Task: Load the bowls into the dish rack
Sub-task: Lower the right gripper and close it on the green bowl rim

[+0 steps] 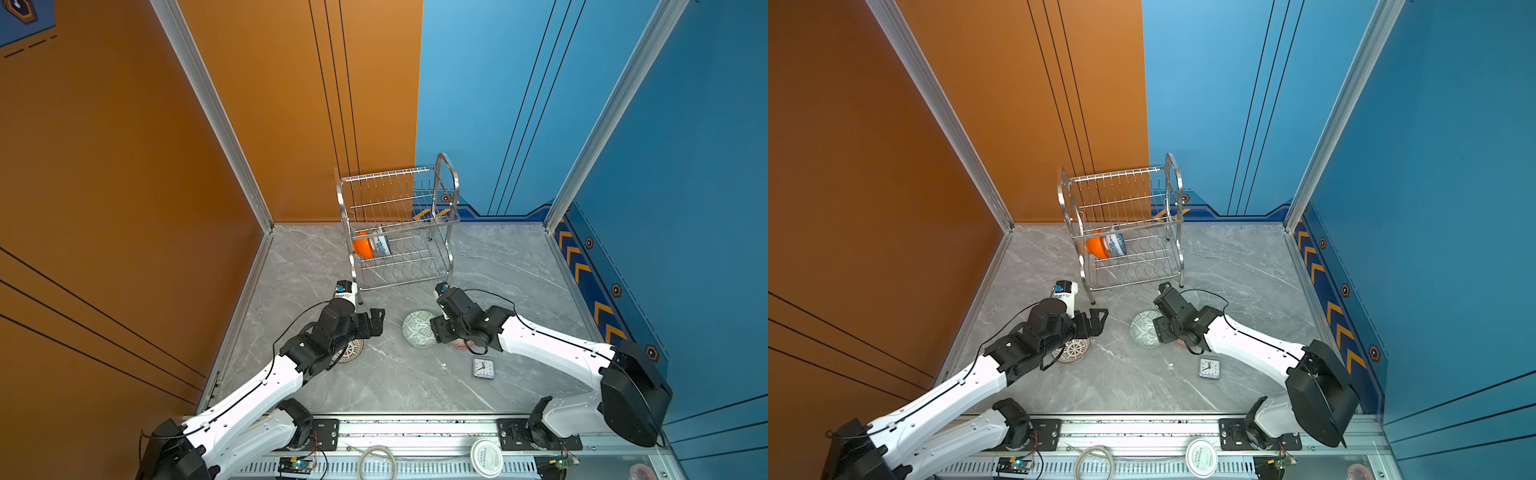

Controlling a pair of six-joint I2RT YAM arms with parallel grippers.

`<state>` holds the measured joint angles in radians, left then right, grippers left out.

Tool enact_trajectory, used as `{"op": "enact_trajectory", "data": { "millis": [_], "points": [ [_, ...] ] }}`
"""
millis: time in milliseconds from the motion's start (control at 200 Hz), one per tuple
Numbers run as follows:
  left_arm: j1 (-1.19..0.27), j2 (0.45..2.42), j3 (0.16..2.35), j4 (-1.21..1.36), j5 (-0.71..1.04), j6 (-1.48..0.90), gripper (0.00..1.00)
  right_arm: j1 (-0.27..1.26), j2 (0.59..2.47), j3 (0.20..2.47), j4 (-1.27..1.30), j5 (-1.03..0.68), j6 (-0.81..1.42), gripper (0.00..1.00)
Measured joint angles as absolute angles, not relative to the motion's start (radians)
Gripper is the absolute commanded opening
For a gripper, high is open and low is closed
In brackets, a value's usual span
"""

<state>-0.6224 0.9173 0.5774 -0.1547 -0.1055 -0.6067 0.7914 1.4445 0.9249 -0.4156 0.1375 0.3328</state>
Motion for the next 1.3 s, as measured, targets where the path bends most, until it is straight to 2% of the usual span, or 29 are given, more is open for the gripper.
{"op": "enact_trajectory", "data": {
  "millis": [445,590,751,931,1146,1301],
  "points": [
    [-0.622,0.881,0.562,-0.158,-0.104,-0.607,0.98,0.759,1.629,1.046,-0.408,0.134,0.239,0.5],
    [-0.62,0.871,0.546,-0.159,-0.096,-0.607,0.98,0.753,1.668,1.057,-0.407,0.13,0.227,0.39],
    [-0.616,0.868,0.542,-0.158,-0.075,-0.607,0.98,0.753,1.687,1.058,-0.402,0.112,0.221,0.35],
    [-0.616,0.867,0.537,-0.158,-0.047,-0.607,0.98,0.753,1.696,1.058,-0.389,0.089,0.225,0.23],
    [-0.616,0.859,0.517,-0.163,-0.04,-0.608,0.98,0.755,1.705,1.084,-0.377,0.049,0.237,0.04],
    [-0.608,0.833,0.517,-0.185,-0.032,-0.611,0.98,0.779,1.718,1.141,-0.363,0.028,0.252,0.02]
  ]
}}
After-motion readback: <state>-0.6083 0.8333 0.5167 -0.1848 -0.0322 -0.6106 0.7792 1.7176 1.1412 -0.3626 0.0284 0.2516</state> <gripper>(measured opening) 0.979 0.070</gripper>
